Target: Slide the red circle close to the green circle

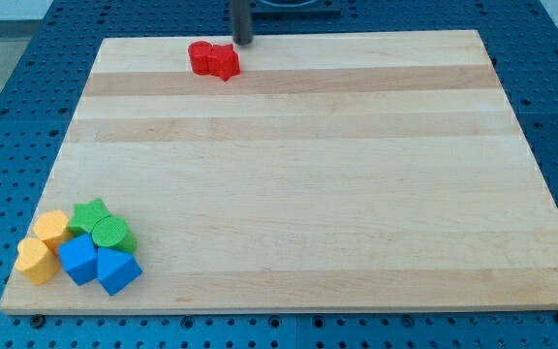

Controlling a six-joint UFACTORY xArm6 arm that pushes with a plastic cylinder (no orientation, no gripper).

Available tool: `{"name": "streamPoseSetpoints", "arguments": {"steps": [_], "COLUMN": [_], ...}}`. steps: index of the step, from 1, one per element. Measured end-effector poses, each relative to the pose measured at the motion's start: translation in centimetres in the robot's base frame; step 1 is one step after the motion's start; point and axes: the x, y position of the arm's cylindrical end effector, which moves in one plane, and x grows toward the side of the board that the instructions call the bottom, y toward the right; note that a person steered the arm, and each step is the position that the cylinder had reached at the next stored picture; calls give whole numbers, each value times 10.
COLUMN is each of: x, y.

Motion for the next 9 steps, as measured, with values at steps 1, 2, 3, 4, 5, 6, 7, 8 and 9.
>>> {"name": "streamPoseSetpoints", "arguments": {"steps": [1, 2, 3, 4, 5, 6, 7, 8, 9], "x": [29, 69, 105, 142, 178, 220, 254, 263, 257], "y": [-38, -63, -83, -95, -95, -95, -83, -45, -19]}}
